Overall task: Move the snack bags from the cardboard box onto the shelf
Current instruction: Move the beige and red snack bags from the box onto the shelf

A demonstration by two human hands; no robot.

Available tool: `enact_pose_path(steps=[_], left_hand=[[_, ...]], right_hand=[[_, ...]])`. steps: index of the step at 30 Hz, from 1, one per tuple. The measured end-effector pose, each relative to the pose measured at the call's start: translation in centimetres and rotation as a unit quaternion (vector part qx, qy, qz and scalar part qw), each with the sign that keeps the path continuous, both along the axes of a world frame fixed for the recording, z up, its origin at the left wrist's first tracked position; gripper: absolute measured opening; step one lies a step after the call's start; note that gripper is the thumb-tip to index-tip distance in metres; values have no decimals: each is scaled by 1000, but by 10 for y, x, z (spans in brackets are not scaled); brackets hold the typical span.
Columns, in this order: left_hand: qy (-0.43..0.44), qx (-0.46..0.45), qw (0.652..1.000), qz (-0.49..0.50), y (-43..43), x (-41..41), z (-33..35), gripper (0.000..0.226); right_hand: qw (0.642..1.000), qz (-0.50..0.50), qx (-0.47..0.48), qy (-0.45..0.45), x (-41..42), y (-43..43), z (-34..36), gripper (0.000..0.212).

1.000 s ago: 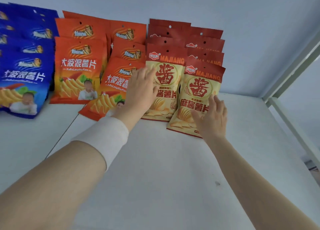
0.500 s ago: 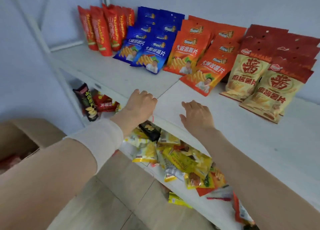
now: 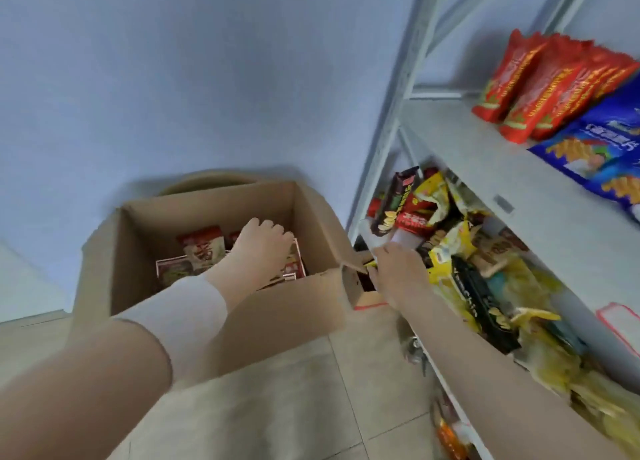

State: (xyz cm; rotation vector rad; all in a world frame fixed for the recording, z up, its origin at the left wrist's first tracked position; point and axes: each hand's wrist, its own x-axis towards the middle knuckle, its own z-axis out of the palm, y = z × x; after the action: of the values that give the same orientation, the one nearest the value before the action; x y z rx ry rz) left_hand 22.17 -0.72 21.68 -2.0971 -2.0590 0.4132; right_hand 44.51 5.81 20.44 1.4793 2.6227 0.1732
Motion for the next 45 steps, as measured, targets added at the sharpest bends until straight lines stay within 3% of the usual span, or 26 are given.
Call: enact_pose_path(steps=[6, 15, 18, 22, 27, 30, 34, 37, 39, 43, 45], left_hand=[[-35, -51, 991, 120, -28, -142, -73, 35], [-180, -145, 930, 284, 15, -214, -191, 32], [-266, -164, 874, 372, 39, -227, -228, 36], [-400, -150, 755, 497, 66, -247, -277, 47], [-540, -17, 566, 623, 103, -282, -354, 67], [-577, 86, 493, 645, 121, -301, -400, 64], [-576, 133, 481, 647, 124, -308, -433, 60], [-610, 117, 446, 644, 121, -311, -444, 60], [-639, 108, 423, 633, 120, -314, -445, 50], [-691, 47, 409, 595, 115, -316, -439, 20], [-705, 38, 404, 582, 112, -312, -431, 17]], right_hand=[[994, 46, -99, 15, -133, 9, -73, 35], [971, 78, -226, -25, -231, 84, -172, 39], [957, 64, -280, -42, -251, 110, -211, 44], [931, -3, -362, -54, -271, 133, -262, 51], [888, -148, -436, 19, -298, 168, -335, 60], [878, -205, -426, 79, -309, 190, -378, 64], [856, -275, -425, 103, -320, 200, -415, 67], [843, -312, -412, 148, -326, 198, -428, 62], [824, -340, -424, 158, -328, 200, -431, 61], [787, -330, -488, 183, -325, 203, -427, 49], [765, -318, -529, 183, -320, 203, -418, 45]])
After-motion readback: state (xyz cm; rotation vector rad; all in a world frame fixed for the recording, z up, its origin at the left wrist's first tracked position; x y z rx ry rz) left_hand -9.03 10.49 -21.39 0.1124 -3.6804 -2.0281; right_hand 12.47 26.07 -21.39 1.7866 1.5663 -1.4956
